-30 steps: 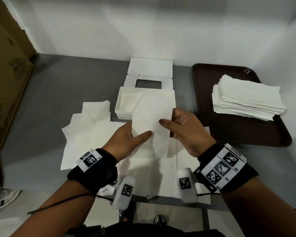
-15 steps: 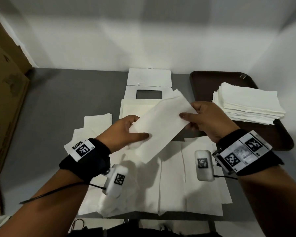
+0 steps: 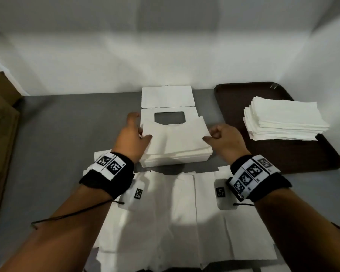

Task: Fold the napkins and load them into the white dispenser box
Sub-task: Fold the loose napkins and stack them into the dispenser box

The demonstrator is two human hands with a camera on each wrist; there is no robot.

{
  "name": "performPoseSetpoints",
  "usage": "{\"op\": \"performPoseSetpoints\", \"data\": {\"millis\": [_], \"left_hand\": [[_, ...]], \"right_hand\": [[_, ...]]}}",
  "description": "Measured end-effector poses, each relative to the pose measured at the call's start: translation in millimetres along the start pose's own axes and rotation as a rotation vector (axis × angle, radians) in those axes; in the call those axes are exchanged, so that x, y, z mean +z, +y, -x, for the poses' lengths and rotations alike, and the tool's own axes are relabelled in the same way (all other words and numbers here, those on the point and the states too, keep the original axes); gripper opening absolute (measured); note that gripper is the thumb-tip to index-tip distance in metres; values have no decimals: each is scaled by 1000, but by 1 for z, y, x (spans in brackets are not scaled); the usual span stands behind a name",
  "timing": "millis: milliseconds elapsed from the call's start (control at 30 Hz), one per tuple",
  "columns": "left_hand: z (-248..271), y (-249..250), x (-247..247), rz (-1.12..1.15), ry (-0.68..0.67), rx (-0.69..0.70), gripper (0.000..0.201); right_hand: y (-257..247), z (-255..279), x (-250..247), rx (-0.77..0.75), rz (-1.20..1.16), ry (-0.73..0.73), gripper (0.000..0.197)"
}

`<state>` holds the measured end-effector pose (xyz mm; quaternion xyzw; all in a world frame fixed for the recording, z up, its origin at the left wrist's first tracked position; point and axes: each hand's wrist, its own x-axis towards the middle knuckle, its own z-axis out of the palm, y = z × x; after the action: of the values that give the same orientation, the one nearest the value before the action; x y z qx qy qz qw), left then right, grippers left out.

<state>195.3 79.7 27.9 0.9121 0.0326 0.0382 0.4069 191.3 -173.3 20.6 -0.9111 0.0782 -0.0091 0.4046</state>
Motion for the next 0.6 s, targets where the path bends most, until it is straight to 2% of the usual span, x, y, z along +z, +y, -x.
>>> {"op": "performPoseSetpoints", "data": {"millis": [133,300,400,467,533,600], "left_hand": [[-8,-6,8,-171,-83,51,63],[-10,-9,12,-303,-185,43,64],[-8,-7,11,-401,-126,77,58],[-8,-3,11,-429,-71,129,49],[-10,1,14,-411,-124,160,40],[-13,5,21,-422,-247,174,35]], "right_hand": [[-1,1,13,-3,146,23,17],[0,2,22,-46,331,20,28],[-1,3,23,-107,419,63,45],[-5,1,22,-166,445,99,48],[-10,-3,23,-206,430,45,43],[-21,-8,23,-219,458,-106,37]]}}
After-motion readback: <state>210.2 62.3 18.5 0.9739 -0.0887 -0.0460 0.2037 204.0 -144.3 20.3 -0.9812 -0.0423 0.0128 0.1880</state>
